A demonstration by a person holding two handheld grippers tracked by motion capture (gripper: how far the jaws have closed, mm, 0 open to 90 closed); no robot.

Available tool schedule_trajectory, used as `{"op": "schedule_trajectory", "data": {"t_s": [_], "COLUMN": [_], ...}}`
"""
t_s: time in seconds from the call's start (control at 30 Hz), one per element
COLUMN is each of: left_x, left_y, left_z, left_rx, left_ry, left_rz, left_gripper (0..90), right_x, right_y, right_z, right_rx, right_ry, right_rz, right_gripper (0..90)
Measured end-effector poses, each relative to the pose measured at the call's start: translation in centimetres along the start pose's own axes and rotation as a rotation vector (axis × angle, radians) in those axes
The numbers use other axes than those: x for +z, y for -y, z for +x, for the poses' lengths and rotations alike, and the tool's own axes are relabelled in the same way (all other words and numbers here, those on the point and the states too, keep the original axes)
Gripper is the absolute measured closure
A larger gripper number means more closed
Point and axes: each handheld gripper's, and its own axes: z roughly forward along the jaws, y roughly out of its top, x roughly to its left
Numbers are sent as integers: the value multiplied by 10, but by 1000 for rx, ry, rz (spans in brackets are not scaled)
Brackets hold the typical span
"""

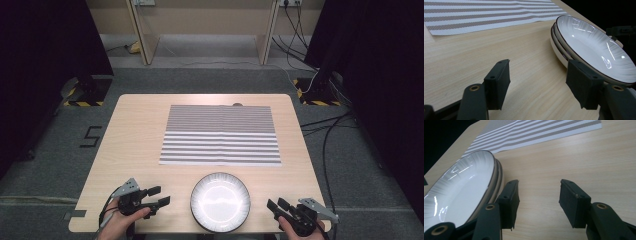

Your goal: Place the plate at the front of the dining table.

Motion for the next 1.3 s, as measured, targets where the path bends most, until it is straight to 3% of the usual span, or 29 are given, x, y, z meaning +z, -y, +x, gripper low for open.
{"op": "schedule_trajectory", "data": {"t_s": [0.5,0.6,0.63,0.67,0.8,1.1,1.3], "left_x": [19,24,30,30,41,51,55], "left_y": [-20,-23,-24,-24,-23,-24,-24], "left_z": [-22,-28,-32,-32,-40,-44,-45], "left_rx": [31,57,40,40,31,43,10], "left_ry": [57,79,105,105,146,155,169], "left_rz": [56,84,107,107,146,211,231], "left_gripper": [376,384,391,396,428,462,523], "right_x": [7,9,12,12,16,21,24], "right_y": [-19,-22,-23,-23,-23,-20,-19], "right_z": [30,36,41,42,46,47,46], "right_rx": [-55,-66,-58,-49,-56,-44,-35], "right_ry": [-90,-112,-140,-154,-154,-138,-127], "right_rz": [62,85,109,115,146,187,213], "right_gripper": [573,599,639,649,675,746,793]}}
